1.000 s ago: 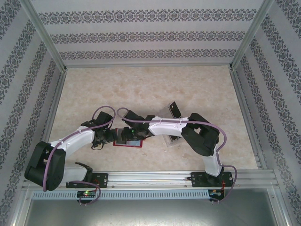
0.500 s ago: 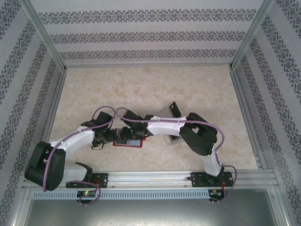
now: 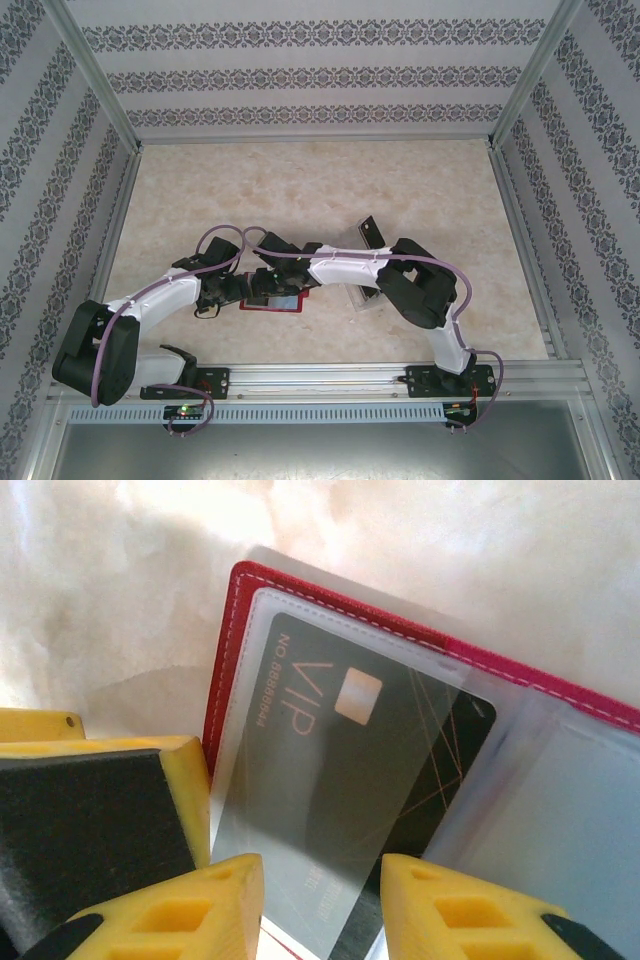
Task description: Put the credit cards into the card holder
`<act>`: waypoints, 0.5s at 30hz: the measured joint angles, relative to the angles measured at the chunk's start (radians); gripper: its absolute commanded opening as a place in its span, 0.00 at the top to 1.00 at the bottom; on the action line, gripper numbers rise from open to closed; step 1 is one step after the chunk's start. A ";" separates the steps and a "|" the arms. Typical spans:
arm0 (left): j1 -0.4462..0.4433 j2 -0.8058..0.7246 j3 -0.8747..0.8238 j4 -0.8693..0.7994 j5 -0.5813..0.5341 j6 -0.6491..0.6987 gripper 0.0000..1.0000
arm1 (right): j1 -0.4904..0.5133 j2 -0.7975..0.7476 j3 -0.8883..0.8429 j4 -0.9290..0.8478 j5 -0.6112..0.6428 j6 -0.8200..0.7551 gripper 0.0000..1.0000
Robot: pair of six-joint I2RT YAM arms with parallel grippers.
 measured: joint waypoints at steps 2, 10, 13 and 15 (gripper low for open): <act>0.000 0.000 -0.001 0.001 0.000 0.000 0.18 | 0.000 0.000 0.000 0.000 0.000 0.000 0.62; 0.000 -0.003 -0.001 0.001 0.000 0.000 0.18 | -0.030 -0.113 -0.103 -0.006 0.013 -0.014 0.62; 0.000 -0.003 -0.001 0.001 0.000 0.000 0.18 | -0.069 -0.241 -0.171 -0.042 0.040 -0.035 0.62; 0.000 -0.003 -0.001 0.001 0.000 0.000 0.18 | -0.103 -0.329 -0.205 -0.074 0.068 -0.056 0.62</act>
